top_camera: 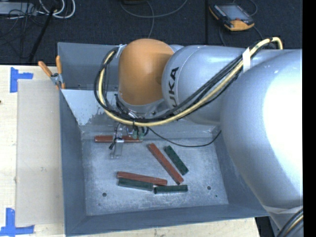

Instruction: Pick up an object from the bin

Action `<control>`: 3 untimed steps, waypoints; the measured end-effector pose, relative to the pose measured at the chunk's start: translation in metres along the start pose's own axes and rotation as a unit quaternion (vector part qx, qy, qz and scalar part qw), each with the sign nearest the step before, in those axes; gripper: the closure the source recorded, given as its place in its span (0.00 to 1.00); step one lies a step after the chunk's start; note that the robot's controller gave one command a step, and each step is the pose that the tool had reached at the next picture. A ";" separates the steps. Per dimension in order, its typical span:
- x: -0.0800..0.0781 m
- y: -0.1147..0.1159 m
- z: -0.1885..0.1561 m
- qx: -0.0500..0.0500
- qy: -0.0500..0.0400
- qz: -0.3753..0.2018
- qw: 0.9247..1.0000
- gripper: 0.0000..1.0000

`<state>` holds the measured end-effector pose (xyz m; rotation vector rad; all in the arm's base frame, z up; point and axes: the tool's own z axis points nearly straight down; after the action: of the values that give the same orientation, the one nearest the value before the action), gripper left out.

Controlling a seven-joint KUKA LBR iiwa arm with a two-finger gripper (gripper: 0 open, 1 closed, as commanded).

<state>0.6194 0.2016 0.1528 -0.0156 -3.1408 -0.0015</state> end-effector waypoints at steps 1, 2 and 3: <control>0.004 -0.025 0.086 0.001 0.001 0.046 0.999 0.00; 0.002 -0.024 0.081 0.000 -0.003 0.046 0.999 1.00; 0.003 -0.010 -0.043 -0.002 -0.005 0.041 0.999 1.00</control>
Offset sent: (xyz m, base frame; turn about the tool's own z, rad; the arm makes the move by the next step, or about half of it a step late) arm -0.0037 -0.0242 -0.0828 0.0931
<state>0.6163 0.1915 0.1959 -0.1460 -3.1467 -0.0066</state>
